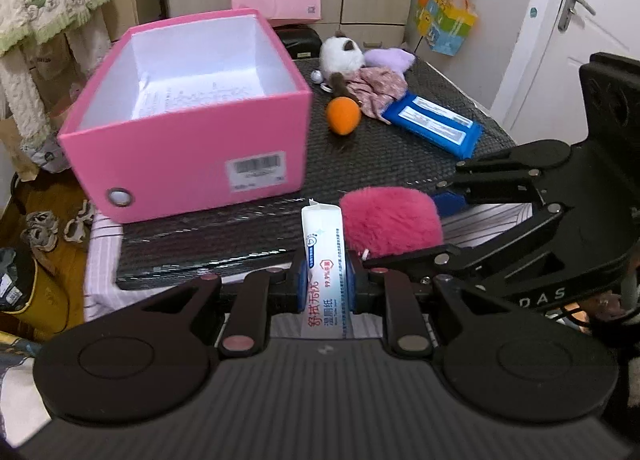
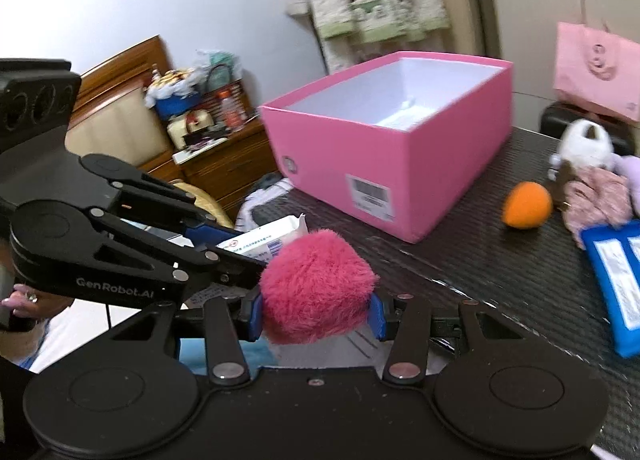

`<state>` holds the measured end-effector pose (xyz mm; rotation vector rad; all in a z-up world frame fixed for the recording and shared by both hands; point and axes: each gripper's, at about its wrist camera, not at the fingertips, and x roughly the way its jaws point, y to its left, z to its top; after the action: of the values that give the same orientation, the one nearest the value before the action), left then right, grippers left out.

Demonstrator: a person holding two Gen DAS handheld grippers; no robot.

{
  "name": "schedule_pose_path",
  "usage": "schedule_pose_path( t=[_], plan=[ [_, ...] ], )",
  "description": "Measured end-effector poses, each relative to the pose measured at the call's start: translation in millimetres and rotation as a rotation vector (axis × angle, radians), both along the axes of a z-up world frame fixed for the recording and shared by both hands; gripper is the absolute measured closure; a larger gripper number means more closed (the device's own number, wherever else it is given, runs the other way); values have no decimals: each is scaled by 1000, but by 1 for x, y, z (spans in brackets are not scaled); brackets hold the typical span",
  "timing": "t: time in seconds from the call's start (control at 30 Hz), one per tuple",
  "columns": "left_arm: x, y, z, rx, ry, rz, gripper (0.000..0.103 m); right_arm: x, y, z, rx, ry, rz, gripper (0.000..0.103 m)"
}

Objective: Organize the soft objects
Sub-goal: 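Carry the tube with the left tool while the right carries the pink ball to the box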

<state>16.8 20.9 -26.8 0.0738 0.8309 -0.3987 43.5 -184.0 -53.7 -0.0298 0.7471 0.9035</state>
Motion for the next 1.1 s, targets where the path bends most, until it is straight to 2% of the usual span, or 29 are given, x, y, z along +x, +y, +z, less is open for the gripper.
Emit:
schedule_pose_path(
  t=[0.1, 0.3, 0.47, 0.67, 0.77, 0.9, 1.1],
  plan=[
    [2, 16, 17, -13, -18, 11, 86, 0, 12, 14, 18, -16, 15, 50],
    [8, 32, 48, 4, -146, 25, 86, 9, 34, 43, 51, -102, 5, 50],
    [23, 39, 62, 10, -236, 53, 86, 21, 47, 55, 63, -177, -34, 49],
    [45, 50, 75, -33, -306, 76, 86, 46, 55, 64, 89, -231, -77, 49],
    [59, 53, 79, -43, -333, 84, 86, 56, 61, 69, 88, -275, -88, 49],
    [81, 56, 76, -43, -370, 95, 86, 79, 65, 70, 95, -280, -106, 49],
    [129, 61, 62, -34, -355, 144, 86, 122, 82, 59, 53, -279, -121, 49]
  ],
)
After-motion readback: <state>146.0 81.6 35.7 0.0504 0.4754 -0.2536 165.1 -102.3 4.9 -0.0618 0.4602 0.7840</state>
